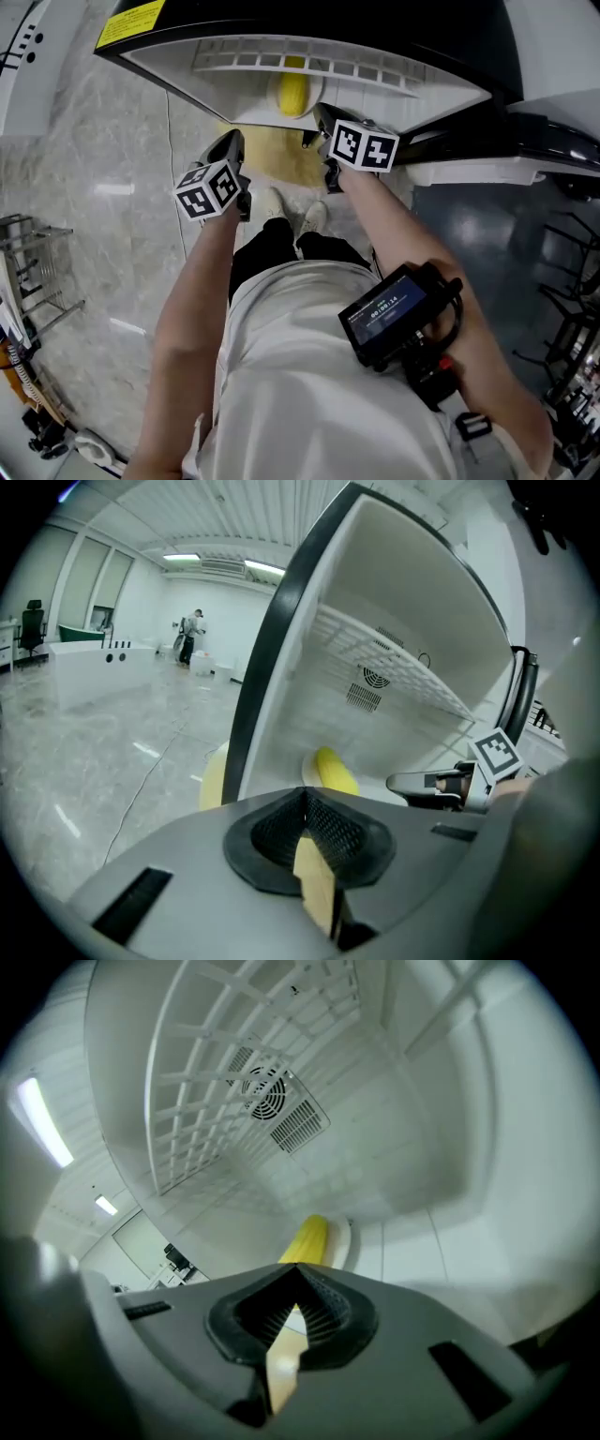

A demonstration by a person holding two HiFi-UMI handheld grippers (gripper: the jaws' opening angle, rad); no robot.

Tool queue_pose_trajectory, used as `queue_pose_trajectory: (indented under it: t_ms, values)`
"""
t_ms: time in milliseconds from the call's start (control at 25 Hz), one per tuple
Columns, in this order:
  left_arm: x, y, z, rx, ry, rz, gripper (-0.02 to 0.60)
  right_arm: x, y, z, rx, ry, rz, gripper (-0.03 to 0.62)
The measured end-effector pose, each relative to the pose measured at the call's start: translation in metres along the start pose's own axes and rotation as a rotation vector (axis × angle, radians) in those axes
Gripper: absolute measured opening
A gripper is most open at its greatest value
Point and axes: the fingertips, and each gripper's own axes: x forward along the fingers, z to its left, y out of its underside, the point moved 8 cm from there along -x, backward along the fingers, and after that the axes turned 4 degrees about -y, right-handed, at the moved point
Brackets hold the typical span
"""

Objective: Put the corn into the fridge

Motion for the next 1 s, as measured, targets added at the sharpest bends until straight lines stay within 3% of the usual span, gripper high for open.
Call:
queue_pose_trajectory:
  t_ms: [200, 360, 1000]
  values:
    - [-0.039, 0.008, 0.0, 0.013, 0.035, -0.037, 0.009, -0.014, 0.011, 0.015, -0.048, -0.081, 0.005, 0.008]
    - [-0.061, 0.025, -0.001, -0.023, 0.09, -0.05, 0.009, -0.028, 0.017, 0.024, -0.059, -0.113, -0.016, 0.008]
    - [-0.14, 0.056, 0.005, 0.096, 0.271, -0.067, 0.008, -0.1, 0.088, 0.102, -0.154, -0.167, -0.068, 0.008]
